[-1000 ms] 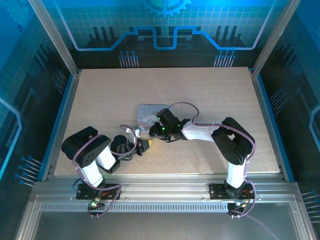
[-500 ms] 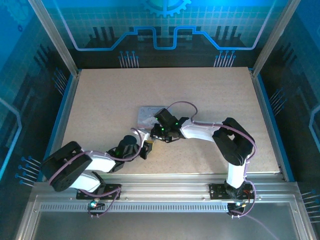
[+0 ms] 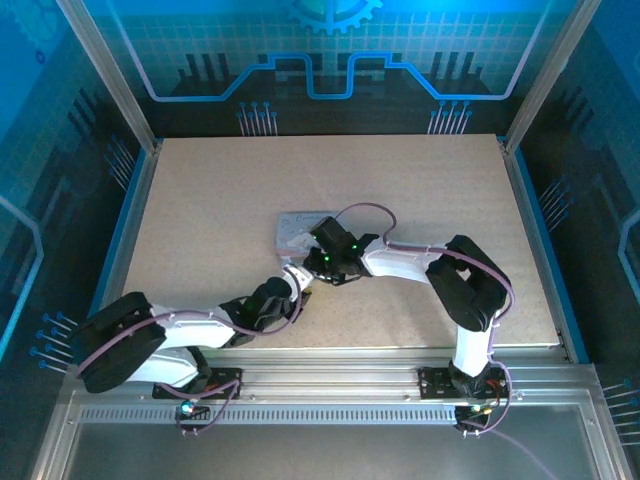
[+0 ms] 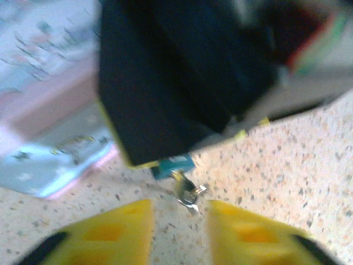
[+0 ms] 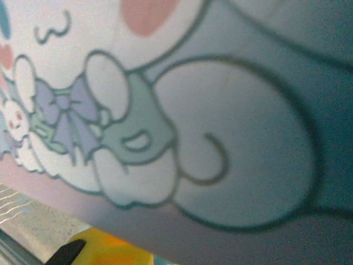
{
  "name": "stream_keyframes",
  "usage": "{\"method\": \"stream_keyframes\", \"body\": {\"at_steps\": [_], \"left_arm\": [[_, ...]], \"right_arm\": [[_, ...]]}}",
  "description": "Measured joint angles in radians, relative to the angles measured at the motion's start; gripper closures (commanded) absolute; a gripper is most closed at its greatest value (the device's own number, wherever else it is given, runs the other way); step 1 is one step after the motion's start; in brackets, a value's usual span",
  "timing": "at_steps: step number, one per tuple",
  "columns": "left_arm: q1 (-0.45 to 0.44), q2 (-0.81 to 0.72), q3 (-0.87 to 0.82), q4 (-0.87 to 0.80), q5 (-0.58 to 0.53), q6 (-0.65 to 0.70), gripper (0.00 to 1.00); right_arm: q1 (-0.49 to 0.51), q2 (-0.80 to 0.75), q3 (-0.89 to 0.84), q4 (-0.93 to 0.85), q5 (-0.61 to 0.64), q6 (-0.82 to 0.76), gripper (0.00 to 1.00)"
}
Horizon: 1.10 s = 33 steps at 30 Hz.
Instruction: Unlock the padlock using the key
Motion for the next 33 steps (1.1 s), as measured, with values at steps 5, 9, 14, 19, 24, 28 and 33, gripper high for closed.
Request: {"method": "stream_keyframes", "body": {"at_steps": [5,9,14,19,24,28,33], "left_arm": [[0.043,-0.158,-0.039,0.001,0.056,-0.076,0.49],[0.172,-0.289,-0.082,-0.029,0.196,-0.18,0.48],[0.279,-0.326,-0.092,-0.056,0.371,-0.291,0.52],[0.285,-0.219,-0.093,-0.01,0.461,-0.344,0.57],[0.285,-0.06,-0.098,0.121,0.501,-0.371,0.58],[0.285,0.04,-0.098,0.245,0.513,-0.395,0.63],[0.285,0.116,-0.097,0.352,0.52,-0.414,0.68]], "right_arm": [[-0.006,-0.008,-0.018,0.022,-0.002,-0.001,1.0],[-0.011,-0.017,-0.037,0.049,-0.009,0.0,1.0],[-0.018,-0.024,-0.062,0.097,-0.014,0.0,1.0],[-0.021,-0.031,-0.077,0.121,-0.028,0.004,1.0],[-0.024,-0.036,-0.079,0.119,-0.036,0.013,1.0],[-0.024,-0.039,-0.079,0.113,-0.037,0.021,1.0],[-0.024,-0.04,-0.079,0.112,-0.039,0.026,1.0]]}}
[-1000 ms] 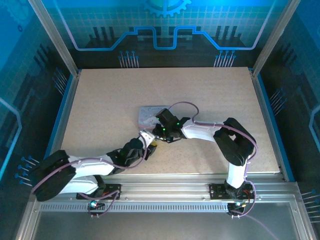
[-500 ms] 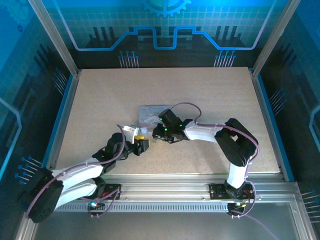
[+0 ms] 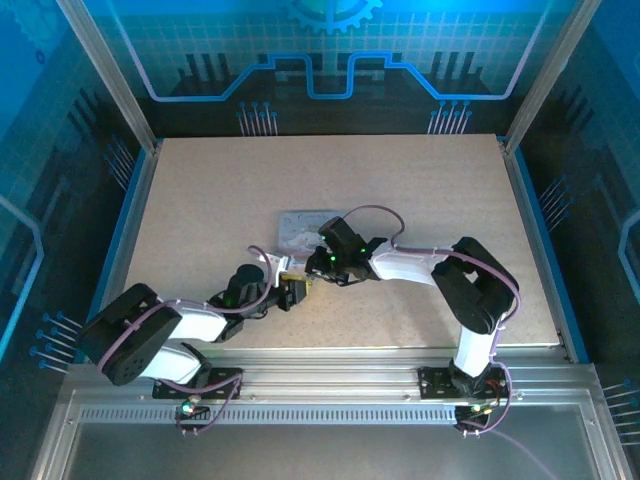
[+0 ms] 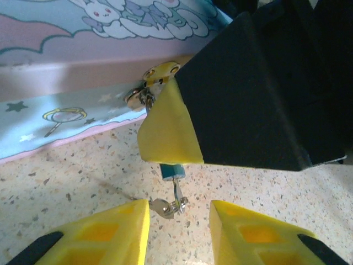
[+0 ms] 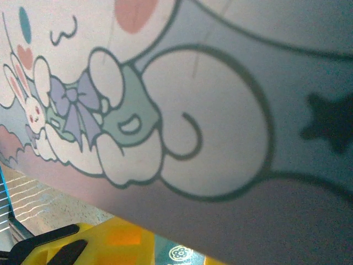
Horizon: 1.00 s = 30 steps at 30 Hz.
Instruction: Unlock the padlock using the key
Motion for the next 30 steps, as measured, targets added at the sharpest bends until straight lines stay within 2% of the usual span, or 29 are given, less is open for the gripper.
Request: {"method": "stream_keyframes", "body": {"at_steps": [9,12,16,20,23,25,26,30], "left_arm": [[0.0,0.129,0.0,0.15,0.0,-0.01,0.71],[0.0,0.198,0.0,0.221,0.005,-0.027,0.76],[0.0,0.294,0.0,0.348,0.031,-0.055,0.99],[-0.001,0.337,-0.016,0.447,0.036,-0.06,1.0],[-0.002,0.332,-0.036,0.47,0.025,-0.052,1.0],[-0.002,0.316,-0.045,0.469,0.02,-0.042,1.0],[-0.002,0.305,-0.048,0.466,0.016,-0.034,1.0],[0.0,0.288,-0.055,0.433,-0.013,-0.022,1.0]], "right_arm": [[-0.004,-0.002,0.0,0.002,-0.015,0.012,1.0],[-0.006,-0.006,0.0,0.002,-0.023,0.023,1.0],[-0.007,-0.006,0.0,0.001,-0.015,0.03,1.0],[-0.015,-0.006,0.0,0.003,-0.02,0.038,1.0],[-0.015,-0.007,0.0,0.01,-0.034,0.045,0.81],[-0.015,-0.011,-0.001,0.014,-0.042,0.057,0.59],[-0.015,-0.015,-0.004,0.016,-0.046,0.06,0.51],[-0.026,-0.05,-0.02,-0.002,-0.045,0.064,0.46]]}}
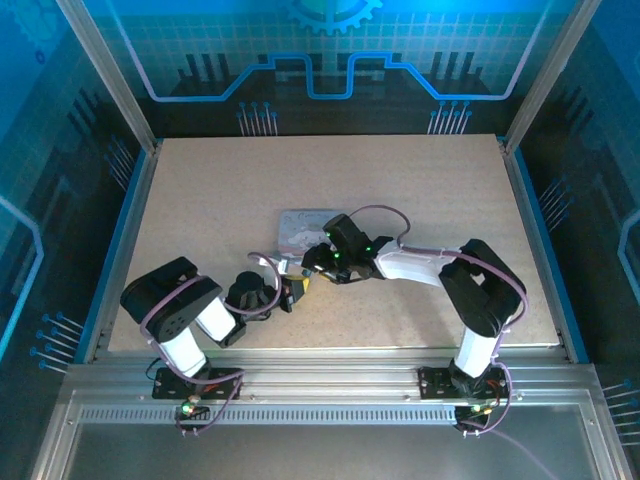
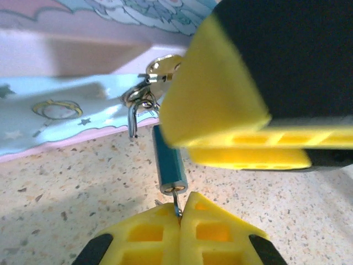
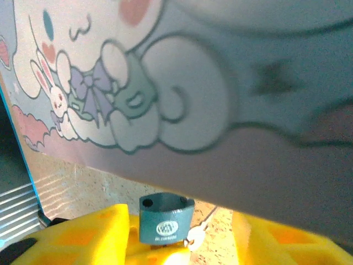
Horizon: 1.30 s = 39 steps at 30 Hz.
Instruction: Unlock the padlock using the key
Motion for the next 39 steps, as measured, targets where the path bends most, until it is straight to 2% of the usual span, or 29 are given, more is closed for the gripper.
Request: {"method": "stream_keyframes", "body": {"at_steps": [5,12,18,25,27,33,36,39], "left_arm": [[0.0,0.0,0.0,-0.013,-0.016,0.019,1.0],[-0.034,-0.039,0.002,-0.08,-0.061,0.054,1.0],[-0.097,-0.119,0.024,-0.206,-0.133,0.126,1.0],[-0.198,-0.242,0.103,-0.444,-0.271,0.256,1.0],[-0.216,-0.267,0.116,-0.496,-0.307,0.287,1.0],[-0.246,-0.309,0.12,-0.586,-0.383,0.361,1.0],[-0.256,-0.31,0.124,-0.601,-0.402,0.386,1.0],[-0.267,-0.31,0.13,-0.616,-0.421,0.406,1.0]], "right_arm": [[-0.008,-0.036,-0.002,-0.015,0.004,-0.004,0.42],[-0.005,-0.04,-0.037,-0.024,0.004,-0.005,0.44],[0.026,-0.04,-0.036,-0.04,0.011,-0.024,0.45],[0.033,-0.019,-0.018,-0.056,0.014,-0.038,0.46],[0.033,-0.005,-0.009,-0.057,0.01,-0.039,0.51],[0.035,0.006,0.002,-0.045,-0.014,-0.043,0.75],[0.035,0.006,0.003,-0.042,-0.02,-0.038,0.8],[0.035,0.005,0.003,-0.042,-0.021,-0.034,0.93]]}}
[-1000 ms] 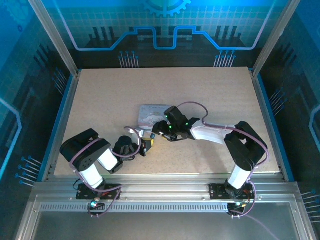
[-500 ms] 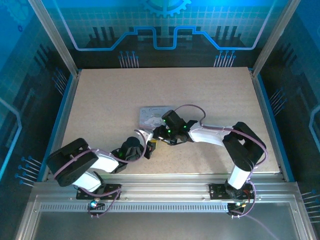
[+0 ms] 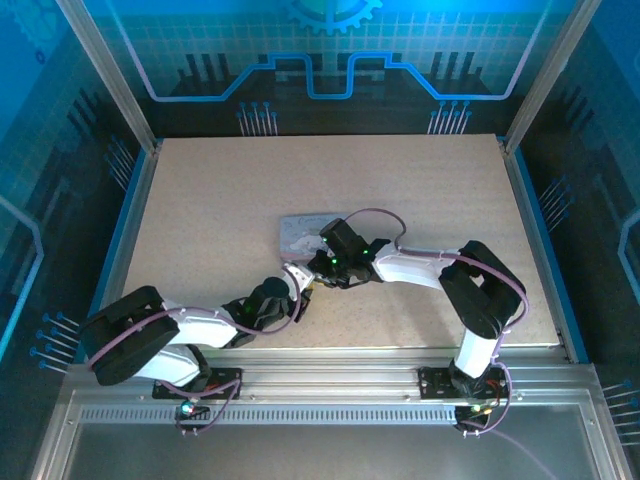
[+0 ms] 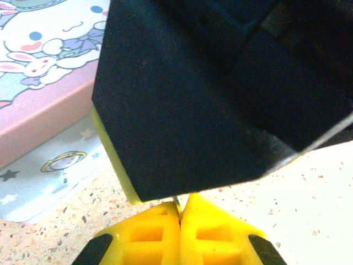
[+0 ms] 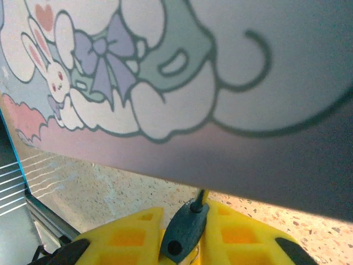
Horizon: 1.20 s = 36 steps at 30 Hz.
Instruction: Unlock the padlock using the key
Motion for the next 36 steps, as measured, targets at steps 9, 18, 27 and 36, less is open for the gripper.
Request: {"method": "stream_keyframes", "body": {"at_steps": [9,18,27,36], "left_arm": [[-0.034,0.012,0.034,-0.045,-0.057,0.029,0.97],[-0.034,-0.006,0.067,-0.116,-0.031,-0.029,0.57],[-0.032,-0.187,0.043,-0.202,0.036,-0.117,0.54],[0.024,-0.371,0.042,-0.349,0.072,-0.154,0.53]], "right_arm": [[-0.014,-0.011,-0.014,0.005,-0.011,0.004,1.0],[-0.092,-0.054,-0.055,-0.022,-0.01,-0.127,1.0],[-0.228,-0.186,-0.146,-0.051,-0.026,-0.342,1.0],[-0.36,-0.117,-0.14,-0.057,-0.171,-0.507,1.0]]}}
